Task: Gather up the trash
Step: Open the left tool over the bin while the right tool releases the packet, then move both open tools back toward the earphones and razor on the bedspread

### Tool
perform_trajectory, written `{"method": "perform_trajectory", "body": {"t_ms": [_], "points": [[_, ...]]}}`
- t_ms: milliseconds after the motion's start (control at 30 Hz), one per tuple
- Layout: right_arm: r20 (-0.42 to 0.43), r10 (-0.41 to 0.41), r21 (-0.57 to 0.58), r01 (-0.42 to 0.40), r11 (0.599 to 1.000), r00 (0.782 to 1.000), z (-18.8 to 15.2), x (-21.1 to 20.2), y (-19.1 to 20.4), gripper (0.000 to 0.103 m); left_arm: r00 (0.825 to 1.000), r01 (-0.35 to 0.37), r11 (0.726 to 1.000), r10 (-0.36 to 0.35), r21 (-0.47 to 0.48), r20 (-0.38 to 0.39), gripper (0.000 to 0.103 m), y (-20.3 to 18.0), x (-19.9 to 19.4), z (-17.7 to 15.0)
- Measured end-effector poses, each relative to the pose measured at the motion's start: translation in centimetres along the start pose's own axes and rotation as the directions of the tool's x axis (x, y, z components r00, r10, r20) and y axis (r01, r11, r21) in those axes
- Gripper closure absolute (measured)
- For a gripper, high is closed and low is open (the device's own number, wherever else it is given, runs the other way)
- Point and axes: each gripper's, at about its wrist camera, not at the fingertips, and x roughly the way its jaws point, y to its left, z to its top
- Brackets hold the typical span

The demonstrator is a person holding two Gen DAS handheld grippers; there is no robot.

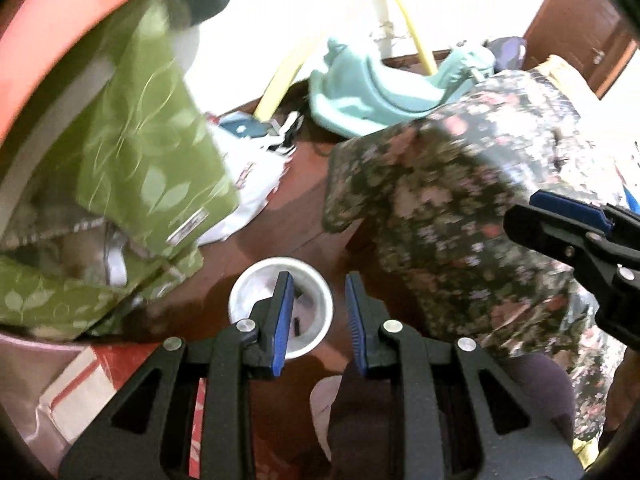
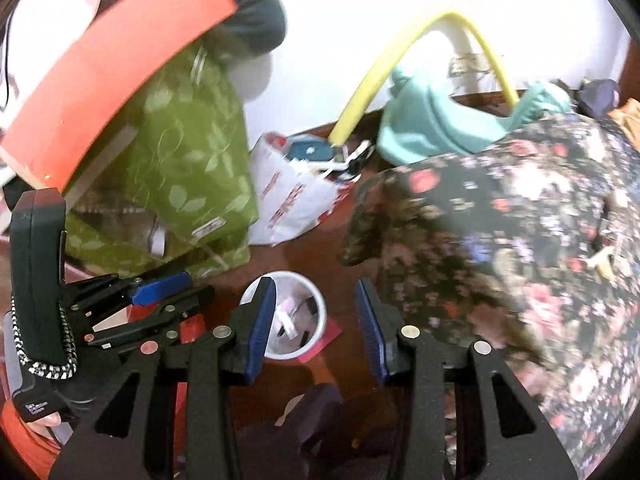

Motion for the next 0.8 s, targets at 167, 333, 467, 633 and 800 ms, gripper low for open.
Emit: {"method": "perform_trajectory", "body": {"t_ms": [167, 333, 467, 633, 800], "points": [[0.052, -0.063, 0.074, 0.059, 0.995, 0.997, -0.4, -3.0, -3.5, 0.065, 0.998, 0.044, 0.997, -0.046, 0.064, 0.043, 0.077, -3.7, -1.3, 2.0], [0.085, -0.133, 0.144, 0.120, 0.982, 0.988, -1.1, -5.8, -7.7, 0.065, 0.992, 0.097, 0.985, -0.107, 0.146, 0.063, 0.077, -8.6, -1.5, 4.0], [0.099, -0.193, 0.205, 0.170, 0.964, 0.976, -1.7, -7.8, -11.7, 0.065, 0.987, 0.131, 0.970, -0.147, 0.205, 0.063, 0.077, -12.4, -1.0, 5.3], [0.100, -0.239, 0.276, 0.204, 0.939, 0.966, -2.2, -9.1, -16.1, 0.065, 0.979, 0.177, 0.947, -0.197, 0.267, 0.049, 0.077, -17.2, 0.3, 6.9], [0.081, -0.274, 0.342, 0.232, 0.911, 0.958, -2.8, -9.2, -21.0, 0.065, 0.973, 0.210, 0.923, -0.230, 0.321, 0.024, 0.077, -21.5, 2.4, 8.6]]}}
